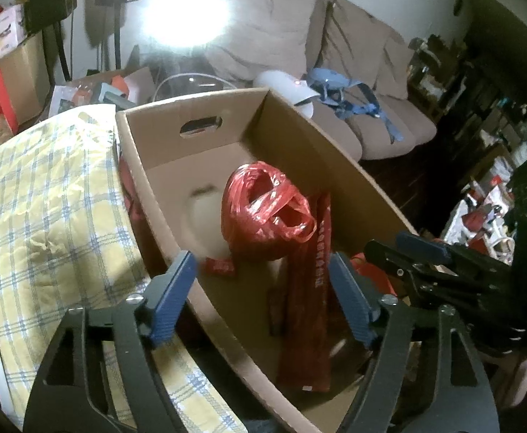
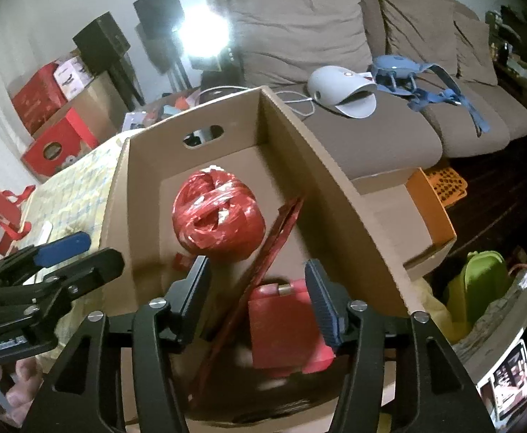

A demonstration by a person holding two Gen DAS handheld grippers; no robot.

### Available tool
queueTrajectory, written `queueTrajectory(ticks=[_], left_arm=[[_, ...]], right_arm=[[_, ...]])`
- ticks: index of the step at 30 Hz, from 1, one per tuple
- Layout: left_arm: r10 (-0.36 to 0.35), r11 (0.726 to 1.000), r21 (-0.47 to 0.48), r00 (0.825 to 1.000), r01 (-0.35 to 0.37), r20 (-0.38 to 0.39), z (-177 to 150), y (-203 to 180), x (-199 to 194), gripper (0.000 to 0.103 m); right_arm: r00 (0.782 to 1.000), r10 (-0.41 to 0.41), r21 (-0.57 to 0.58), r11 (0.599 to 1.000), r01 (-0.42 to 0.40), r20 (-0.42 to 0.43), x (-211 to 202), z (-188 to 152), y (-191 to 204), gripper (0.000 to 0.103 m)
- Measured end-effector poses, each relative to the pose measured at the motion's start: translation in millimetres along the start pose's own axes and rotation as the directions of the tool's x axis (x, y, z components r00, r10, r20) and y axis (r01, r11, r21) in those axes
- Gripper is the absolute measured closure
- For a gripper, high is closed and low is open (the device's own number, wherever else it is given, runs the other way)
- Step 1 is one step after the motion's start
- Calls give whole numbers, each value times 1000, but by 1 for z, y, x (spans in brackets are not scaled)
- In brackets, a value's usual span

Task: Organize objects
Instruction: 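Open the right tool to release the bottle while the left tool opens to release the packet, then withdraw both open tools from the box toward the white-handled red lint brush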

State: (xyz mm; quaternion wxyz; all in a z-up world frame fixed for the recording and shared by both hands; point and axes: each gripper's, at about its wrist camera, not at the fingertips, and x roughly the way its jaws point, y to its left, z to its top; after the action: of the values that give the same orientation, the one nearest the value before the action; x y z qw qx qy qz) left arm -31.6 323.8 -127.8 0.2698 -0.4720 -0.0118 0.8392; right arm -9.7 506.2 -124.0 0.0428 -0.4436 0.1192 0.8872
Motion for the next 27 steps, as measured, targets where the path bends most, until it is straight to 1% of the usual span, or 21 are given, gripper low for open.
queueTrajectory(ticks=[2,5,6,9,12,16,18,21,23,25,27], left_arm=[[-14,1000,5,1000,14,4,1,-1,-2,25],[-34,999,25,999,34,-1,2,-4,-4,17],[-39,999,32,999,40,-6,2,-6,-4,15],[-50,997,49,999,51,-11,2,-10,-6,12],[-40,997,66,999,40,2,1,-11,-11,9],[-30,997,77,999,27,32,3,-8,-22,7],[-17,996,87,999,14,43,4,-6,-26,5],[11,996,91,998,-16,59,5,-2,-32,5],[14,996,89,998,-20,68,6,1,-37,4],[17,996,89,996,-25,82,7,4,-43,0],[41,994,95,996,-49,85,8,5,-45,0]], right_arm=[[1000,-4,7,1000,4,6,-2,0,-2,43],[1000,-12,17,1000,12,9,-3,1,-4,37],[1000,-13,19,1000,13,7,-2,1,-5,36],[1000,-16,24,1000,16,7,-3,2,-6,36],[1000,-11,26,1000,11,15,-5,3,-6,33],[1000,-9,27,1000,9,16,-5,3,-6,25],[1000,-10,22,1000,10,9,-5,4,-4,25],[1000,-13,17,1000,12,10,-7,5,-2,23],[1000,-16,14,1000,16,17,-9,5,0,21],[999,-21,14,1000,21,27,-11,6,2,18],[999,-21,5,1000,21,46,-14,6,4,15]])
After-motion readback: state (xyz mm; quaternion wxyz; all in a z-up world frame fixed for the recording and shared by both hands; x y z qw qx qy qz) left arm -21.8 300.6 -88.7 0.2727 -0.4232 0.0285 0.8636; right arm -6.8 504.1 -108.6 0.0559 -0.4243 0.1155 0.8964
